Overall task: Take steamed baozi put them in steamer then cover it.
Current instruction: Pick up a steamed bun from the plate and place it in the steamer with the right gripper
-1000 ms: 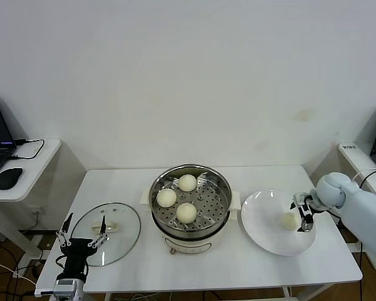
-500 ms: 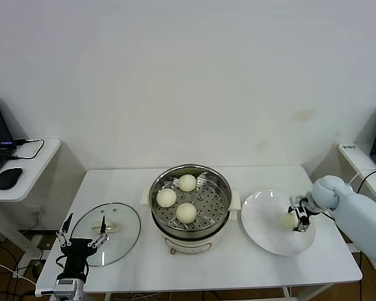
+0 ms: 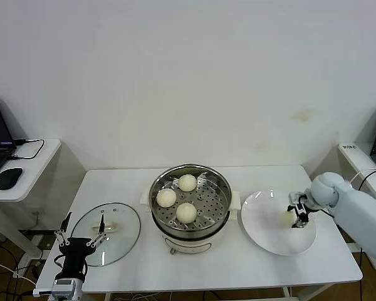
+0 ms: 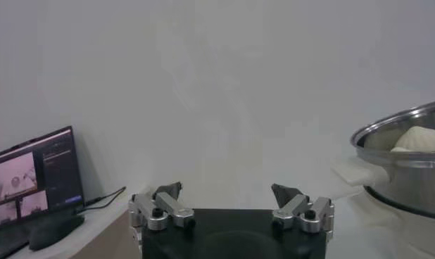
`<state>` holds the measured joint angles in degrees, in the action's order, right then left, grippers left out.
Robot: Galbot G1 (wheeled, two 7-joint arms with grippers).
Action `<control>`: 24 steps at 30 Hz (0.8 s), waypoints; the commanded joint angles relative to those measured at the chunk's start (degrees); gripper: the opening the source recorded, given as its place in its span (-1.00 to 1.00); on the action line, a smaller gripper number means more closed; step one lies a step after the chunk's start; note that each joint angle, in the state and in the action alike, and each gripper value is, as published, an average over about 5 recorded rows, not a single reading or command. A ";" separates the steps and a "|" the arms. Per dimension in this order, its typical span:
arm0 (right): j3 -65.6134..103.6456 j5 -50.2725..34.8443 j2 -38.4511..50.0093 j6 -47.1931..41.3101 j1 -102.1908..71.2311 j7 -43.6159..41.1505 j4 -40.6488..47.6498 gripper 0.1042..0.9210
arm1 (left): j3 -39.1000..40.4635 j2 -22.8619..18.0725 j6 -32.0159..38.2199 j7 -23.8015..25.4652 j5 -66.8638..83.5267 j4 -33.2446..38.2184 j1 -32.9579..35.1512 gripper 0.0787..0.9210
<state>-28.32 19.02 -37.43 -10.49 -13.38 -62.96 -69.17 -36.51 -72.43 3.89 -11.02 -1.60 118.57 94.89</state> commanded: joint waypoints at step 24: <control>-36.45 -42.43 -8.93 -24.84 47.52 8.84 -23.83 0.34 | 0.10 0.72 -0.11 0.18 0.09 0.72 0.12 0.77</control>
<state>-55.00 -8.84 -36.90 -26.31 22.01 -58.71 -88.18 -36.17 -71.83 3.66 -10.84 -1.56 119.48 94.81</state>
